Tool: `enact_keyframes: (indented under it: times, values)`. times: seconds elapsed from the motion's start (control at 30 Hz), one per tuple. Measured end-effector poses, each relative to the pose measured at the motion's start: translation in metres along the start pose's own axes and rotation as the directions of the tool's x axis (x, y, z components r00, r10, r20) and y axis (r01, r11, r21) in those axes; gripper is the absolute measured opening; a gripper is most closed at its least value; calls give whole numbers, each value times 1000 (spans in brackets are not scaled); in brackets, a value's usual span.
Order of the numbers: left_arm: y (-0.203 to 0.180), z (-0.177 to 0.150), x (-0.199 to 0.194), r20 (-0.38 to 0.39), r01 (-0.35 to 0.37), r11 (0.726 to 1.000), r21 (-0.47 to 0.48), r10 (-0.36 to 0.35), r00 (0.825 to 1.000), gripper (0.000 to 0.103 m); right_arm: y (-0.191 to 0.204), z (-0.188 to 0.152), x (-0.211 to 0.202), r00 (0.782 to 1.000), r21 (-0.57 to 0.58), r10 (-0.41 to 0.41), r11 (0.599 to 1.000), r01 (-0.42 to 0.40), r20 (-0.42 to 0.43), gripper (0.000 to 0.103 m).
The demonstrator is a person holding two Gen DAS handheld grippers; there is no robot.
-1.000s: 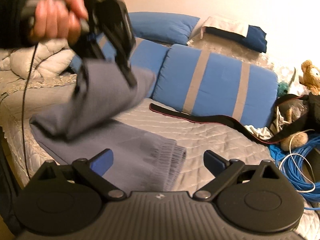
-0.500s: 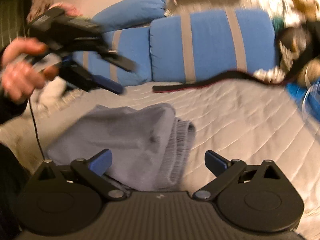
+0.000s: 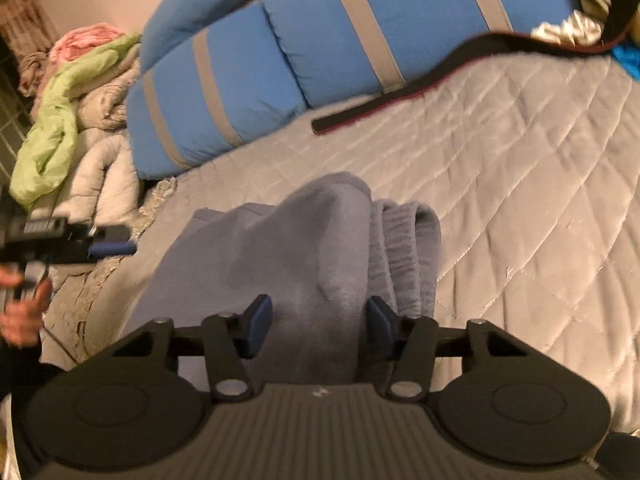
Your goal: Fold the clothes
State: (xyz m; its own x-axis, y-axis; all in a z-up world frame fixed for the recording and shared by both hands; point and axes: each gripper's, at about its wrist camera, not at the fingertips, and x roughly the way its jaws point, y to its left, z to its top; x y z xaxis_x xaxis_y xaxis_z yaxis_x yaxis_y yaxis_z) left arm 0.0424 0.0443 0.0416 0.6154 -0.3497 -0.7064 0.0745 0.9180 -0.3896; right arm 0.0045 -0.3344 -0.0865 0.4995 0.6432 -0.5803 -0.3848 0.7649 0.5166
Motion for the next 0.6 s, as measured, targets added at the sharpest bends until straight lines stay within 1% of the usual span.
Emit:
enact_keyframes:
  times: [0.03,0.07,0.1,0.13,0.2,0.27,0.43,0.6]
  values:
    - [7,-4,-1,7,1,1000,-1,-1,1000,53,-2,2,3,1000,15,-2,1000,3,-9,44]
    - [10,-7,0,8,3,1000,2,-3,1000,53,-3,3,6,1000,32,0,999,1,-18,27]
    - [12,-10,1,8,4,1000,4,-4,1000,53,-5,6,9,999,50,-5,999,6,-33,19]
    - [15,-13,2,8,6,1000,6,-6,1000,53,-7,8,11,999,71,-16,997,19,-43,14]
    - [19,-18,4,5,2,1000,10,-2,1000,53,-8,12,9,999,95,-13,995,17,-42,12]
    - [23,-23,6,5,5,1000,14,-5,1000,53,-6,15,6,999,86,-24,996,27,-39,11]
    - [28,-29,7,12,52,999,4,-52,999,53,-4,21,1,999,74,-34,997,36,-30,11]
    - [27,-29,6,19,62,998,8,-63,998,53,-8,25,-5,998,82,-62,995,63,-14,10]
